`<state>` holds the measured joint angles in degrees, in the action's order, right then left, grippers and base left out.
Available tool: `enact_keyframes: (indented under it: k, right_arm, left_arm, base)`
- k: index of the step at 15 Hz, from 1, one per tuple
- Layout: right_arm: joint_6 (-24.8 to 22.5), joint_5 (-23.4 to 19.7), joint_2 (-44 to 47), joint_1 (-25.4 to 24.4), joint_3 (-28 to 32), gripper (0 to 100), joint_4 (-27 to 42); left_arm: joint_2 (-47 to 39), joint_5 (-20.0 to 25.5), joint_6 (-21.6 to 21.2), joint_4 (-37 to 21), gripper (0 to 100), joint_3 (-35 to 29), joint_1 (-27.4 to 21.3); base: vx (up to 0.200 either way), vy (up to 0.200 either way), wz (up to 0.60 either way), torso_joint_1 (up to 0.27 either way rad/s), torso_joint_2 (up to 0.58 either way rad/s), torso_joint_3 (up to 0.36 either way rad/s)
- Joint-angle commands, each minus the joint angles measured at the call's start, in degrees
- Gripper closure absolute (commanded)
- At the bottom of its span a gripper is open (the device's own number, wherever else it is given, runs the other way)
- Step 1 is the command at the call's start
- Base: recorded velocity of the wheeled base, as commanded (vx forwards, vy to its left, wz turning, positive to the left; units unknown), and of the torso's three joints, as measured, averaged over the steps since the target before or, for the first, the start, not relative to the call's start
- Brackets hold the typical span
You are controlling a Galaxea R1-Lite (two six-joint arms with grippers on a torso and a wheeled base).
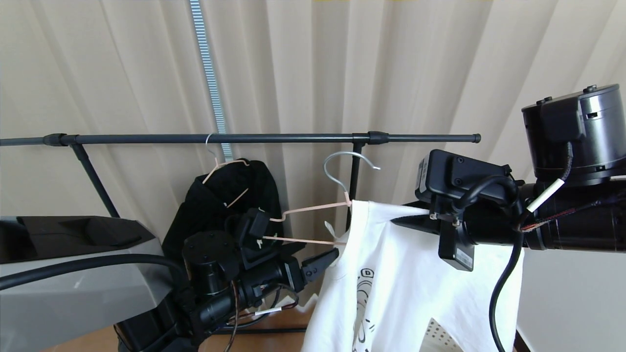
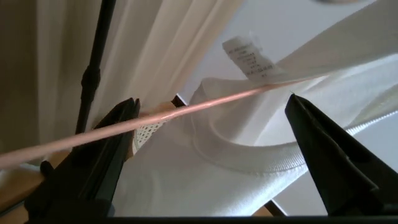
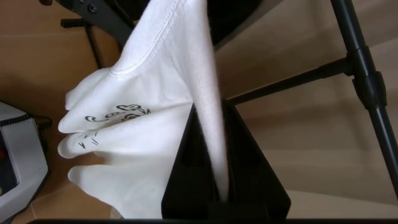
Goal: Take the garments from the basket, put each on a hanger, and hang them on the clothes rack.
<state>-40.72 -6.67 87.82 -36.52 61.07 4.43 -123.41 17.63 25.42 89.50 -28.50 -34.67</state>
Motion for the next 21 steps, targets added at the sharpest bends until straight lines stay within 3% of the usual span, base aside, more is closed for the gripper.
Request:
enact_keyframes:
  k: [1, 9, 14, 21]
  right_arm:
    - [0.0, 0.0, 0.2, 0.0, 0.3, 100, -0.1]
    - [2.3, 0.0, 0.1, 0.0, 0.7, 100, -0.5]
    - [4.3, 0.0, -0.7, 0.0, 1.0, 100, -0.4]
    - [4.3, -0.1, -0.8, 0.0, 0.3, 100, -0.4]
  left_arm:
    - [-1.1, 0.0, -1.2, 0.1, 0, 0.6, -1.1]
    - [-1.5, -0.1, -3.7, 0.5, 0, 7.2, -3.1]
    - [-2.9, -0.3, -4.3, 0.5, 0, 7.1, -3.8]
    - [2.9, -0.1, -1.5, 0.5, 0, 5.4, 0.7]
  base:
    - [0.000, 0.000, 0.00, 0.000, 0.00, 0.000]
    - [0.000, 0.000, 0.00, 0.000, 0.00, 0.000]
    - [0.000, 0.000, 0.00, 0.000, 0.00, 0.000]
    - [0.000, 0.000, 0.00, 0.000, 0.00, 0.000]
